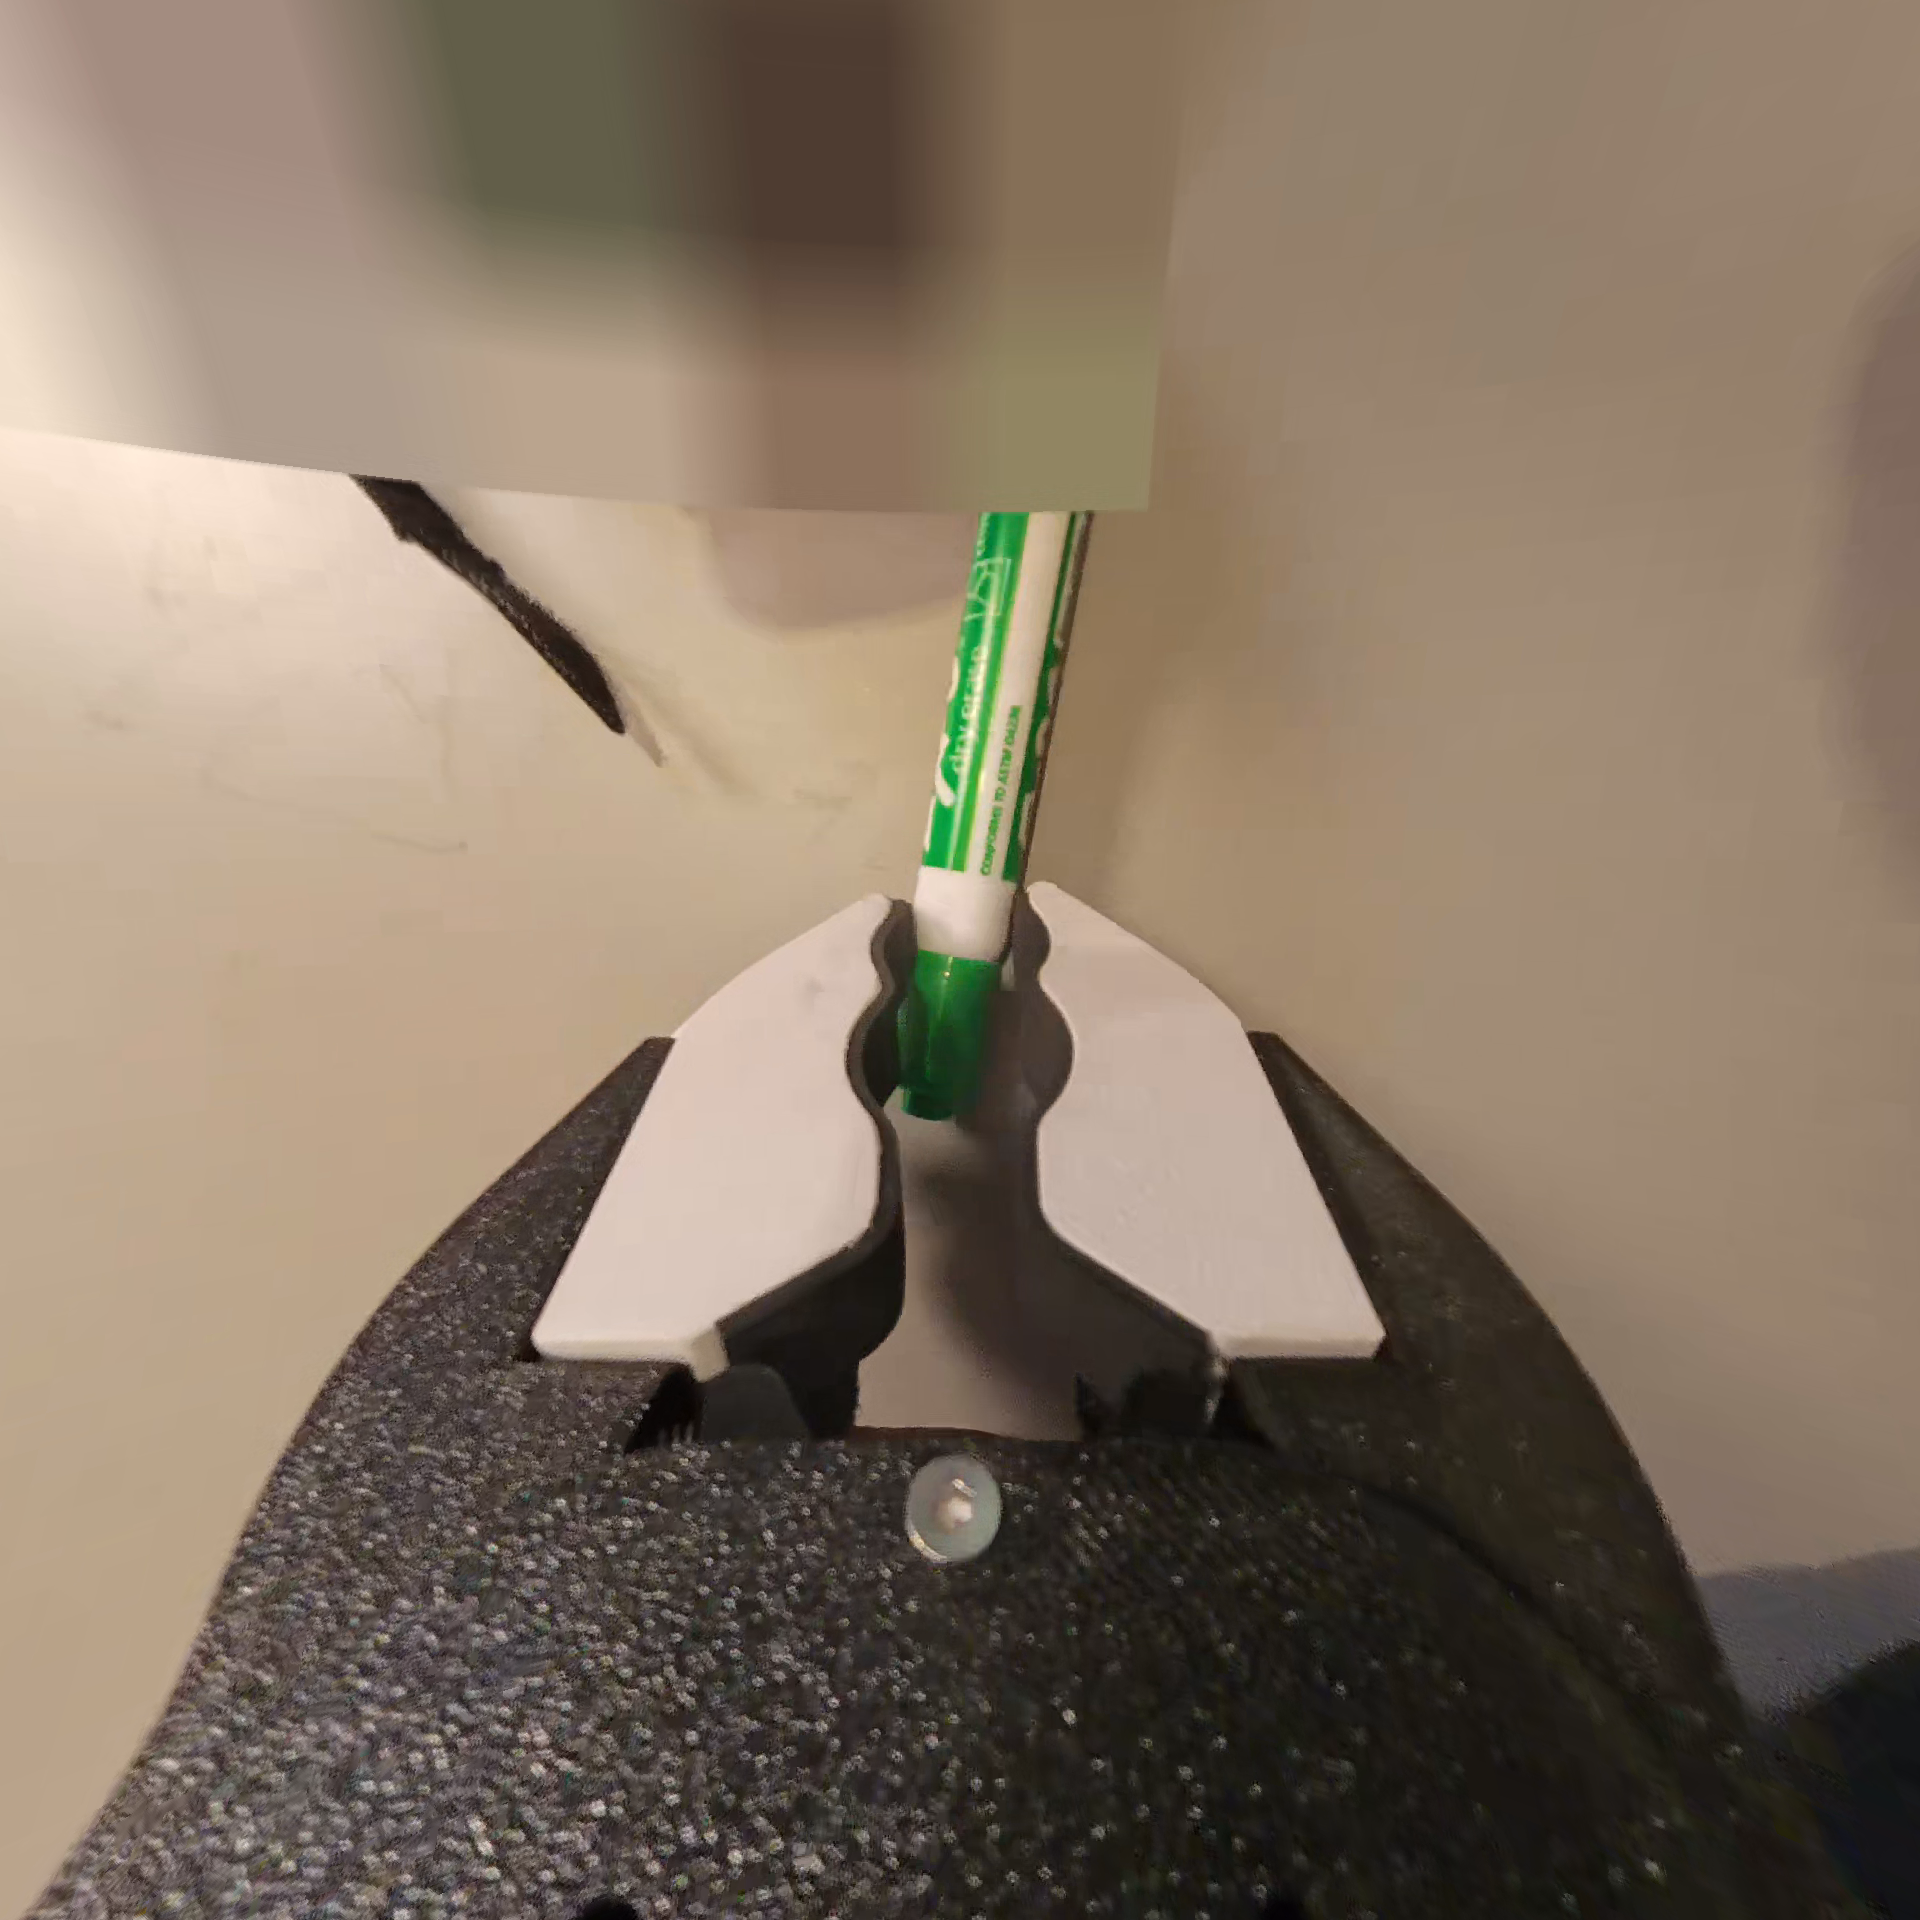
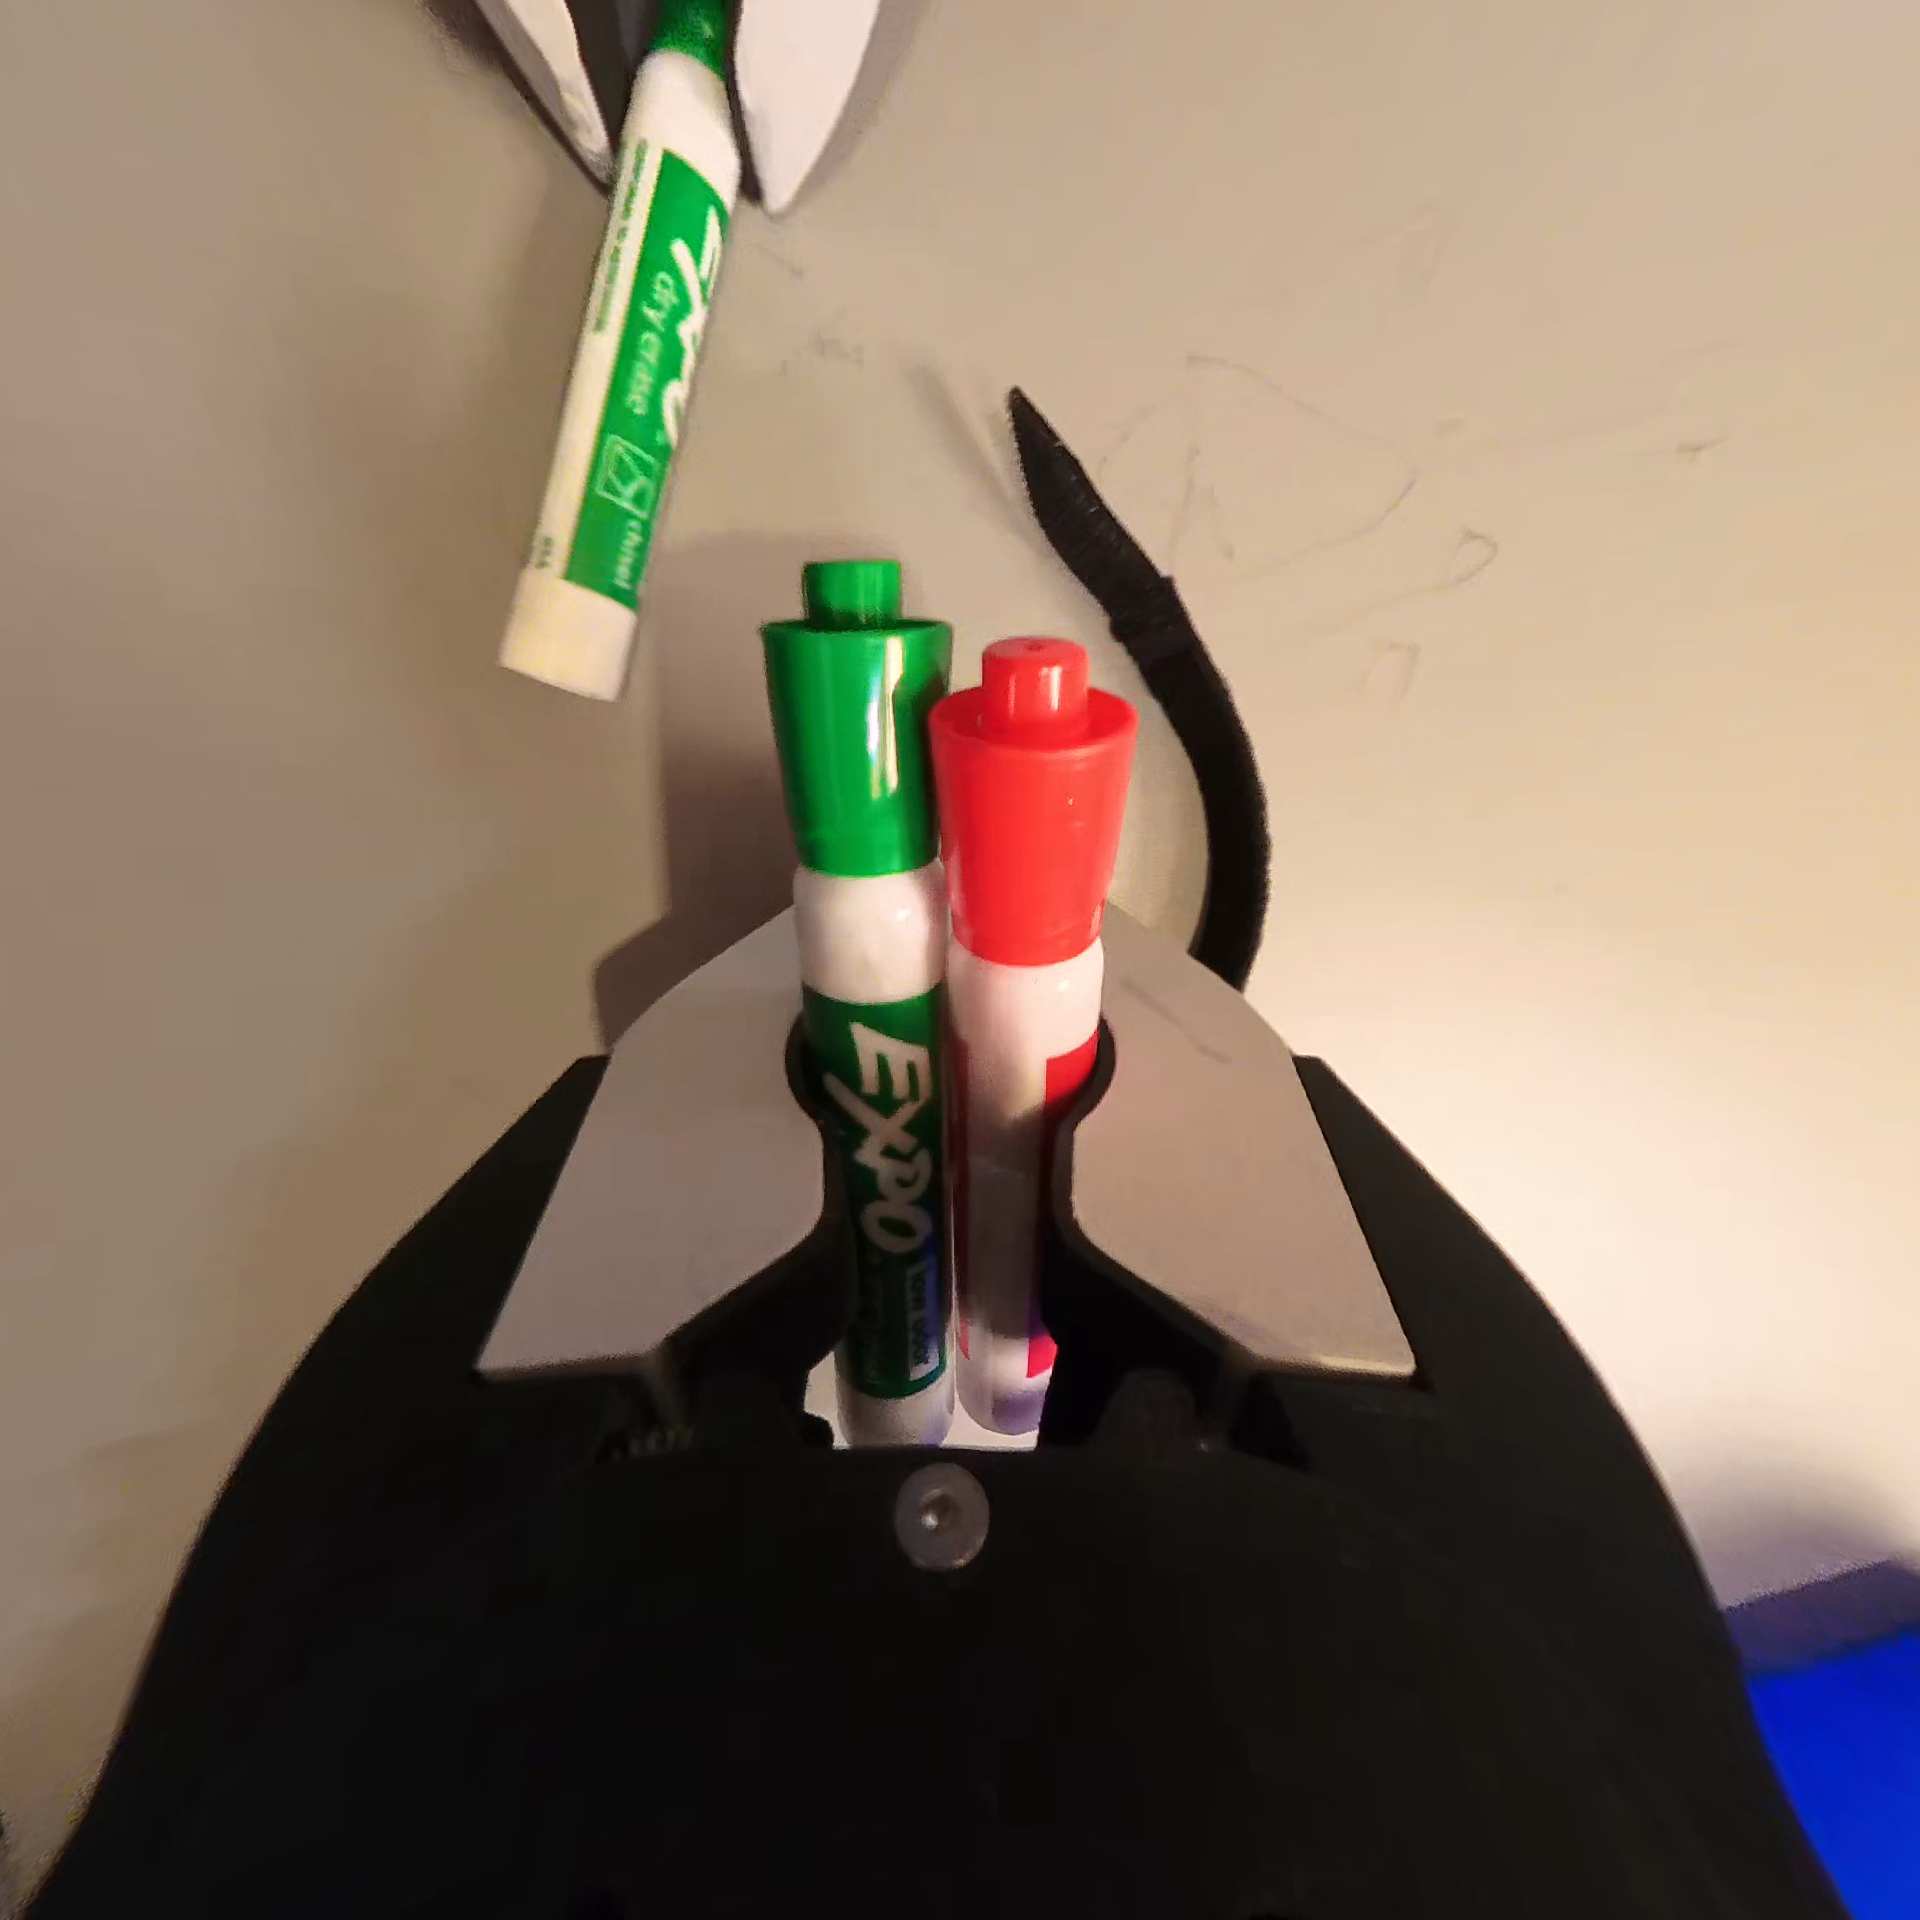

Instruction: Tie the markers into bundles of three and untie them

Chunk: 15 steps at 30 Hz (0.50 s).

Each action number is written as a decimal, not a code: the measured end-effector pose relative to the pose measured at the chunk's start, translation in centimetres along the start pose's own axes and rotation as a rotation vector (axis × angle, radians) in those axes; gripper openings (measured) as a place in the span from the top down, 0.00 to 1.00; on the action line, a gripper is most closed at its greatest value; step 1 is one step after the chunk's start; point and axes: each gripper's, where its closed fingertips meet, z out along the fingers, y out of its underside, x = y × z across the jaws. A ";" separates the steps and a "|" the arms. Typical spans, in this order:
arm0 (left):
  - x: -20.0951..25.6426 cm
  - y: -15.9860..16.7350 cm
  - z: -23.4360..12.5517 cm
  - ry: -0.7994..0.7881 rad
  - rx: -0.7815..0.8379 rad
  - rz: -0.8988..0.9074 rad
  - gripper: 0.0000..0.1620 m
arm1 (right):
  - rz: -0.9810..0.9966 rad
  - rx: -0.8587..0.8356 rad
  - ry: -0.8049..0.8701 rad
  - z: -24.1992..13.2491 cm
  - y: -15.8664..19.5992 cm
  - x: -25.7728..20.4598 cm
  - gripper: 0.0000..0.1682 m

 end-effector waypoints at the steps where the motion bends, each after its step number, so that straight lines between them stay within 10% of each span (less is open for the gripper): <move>1: 0.2 -0.1 -0.1 -0.009 0.036 -0.039 0.88 | 0.001 -0.016 -0.017 0.1 0.1 -0.3 0.76; 15: 0.1 -4.6 -6.6 -0.220 0.366 -0.296 0.89 | -0.013 -0.152 -0.106 1.6 -2.0 -2.0 0.77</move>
